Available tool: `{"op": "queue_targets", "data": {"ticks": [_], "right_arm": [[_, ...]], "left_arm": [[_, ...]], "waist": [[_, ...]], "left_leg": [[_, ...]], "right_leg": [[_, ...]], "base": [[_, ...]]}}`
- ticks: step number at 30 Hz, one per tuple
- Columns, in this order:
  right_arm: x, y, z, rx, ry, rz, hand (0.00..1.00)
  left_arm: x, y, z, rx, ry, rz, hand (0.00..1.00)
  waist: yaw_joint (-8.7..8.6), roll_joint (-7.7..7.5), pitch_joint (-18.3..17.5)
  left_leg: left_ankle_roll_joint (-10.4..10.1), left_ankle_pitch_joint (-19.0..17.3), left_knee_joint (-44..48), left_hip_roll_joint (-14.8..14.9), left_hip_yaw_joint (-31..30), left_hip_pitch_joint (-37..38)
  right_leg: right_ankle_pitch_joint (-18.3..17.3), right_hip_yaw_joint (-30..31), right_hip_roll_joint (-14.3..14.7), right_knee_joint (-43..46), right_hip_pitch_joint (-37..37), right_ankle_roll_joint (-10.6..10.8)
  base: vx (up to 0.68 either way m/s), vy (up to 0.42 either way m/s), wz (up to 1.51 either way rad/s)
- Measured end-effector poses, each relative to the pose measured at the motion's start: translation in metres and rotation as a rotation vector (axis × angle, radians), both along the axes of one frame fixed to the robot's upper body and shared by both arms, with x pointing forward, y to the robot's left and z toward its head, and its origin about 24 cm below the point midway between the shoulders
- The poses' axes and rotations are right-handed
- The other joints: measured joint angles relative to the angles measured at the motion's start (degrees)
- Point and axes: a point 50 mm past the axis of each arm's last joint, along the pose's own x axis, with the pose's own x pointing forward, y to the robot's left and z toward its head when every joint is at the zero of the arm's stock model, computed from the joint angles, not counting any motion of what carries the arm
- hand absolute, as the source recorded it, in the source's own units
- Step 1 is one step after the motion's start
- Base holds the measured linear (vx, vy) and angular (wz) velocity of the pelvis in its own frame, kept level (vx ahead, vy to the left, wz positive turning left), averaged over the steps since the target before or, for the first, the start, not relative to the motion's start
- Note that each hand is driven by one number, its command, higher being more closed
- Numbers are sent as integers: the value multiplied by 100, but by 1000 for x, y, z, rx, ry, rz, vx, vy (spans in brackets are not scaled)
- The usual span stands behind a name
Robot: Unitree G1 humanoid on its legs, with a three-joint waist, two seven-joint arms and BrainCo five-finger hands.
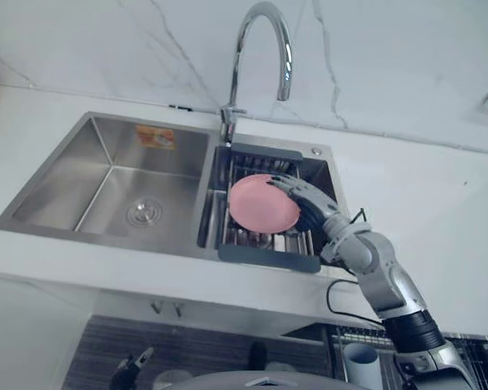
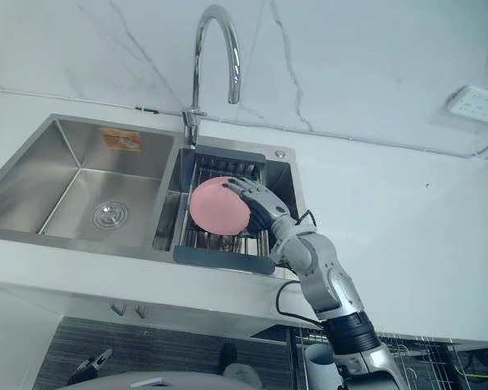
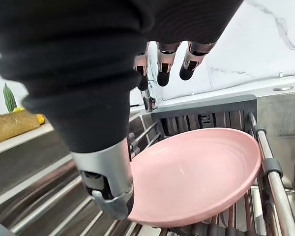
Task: Walk over to the sink, pick up the cup, carry it to the dishwasher, place the cup inside the dishwasher, then close the dishwasher door
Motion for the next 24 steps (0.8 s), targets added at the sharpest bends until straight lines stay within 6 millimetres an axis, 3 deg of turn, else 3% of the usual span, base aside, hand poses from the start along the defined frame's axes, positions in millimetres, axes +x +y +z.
{"op": "queue_targets", "data": {"ticks": [24], "right_arm": [[12, -1, -32, -256, 40, -31, 0]], "left_arm": [[-1, 1, 0, 14, 13, 10, 0]], "waist": [[87, -54, 39]], "left_leg": [[-52, 167, -191, 5, -138, -109]], "right_leg": [[0, -136, -20, -25, -122, -6]], "base": [[-13, -6, 3]]}}
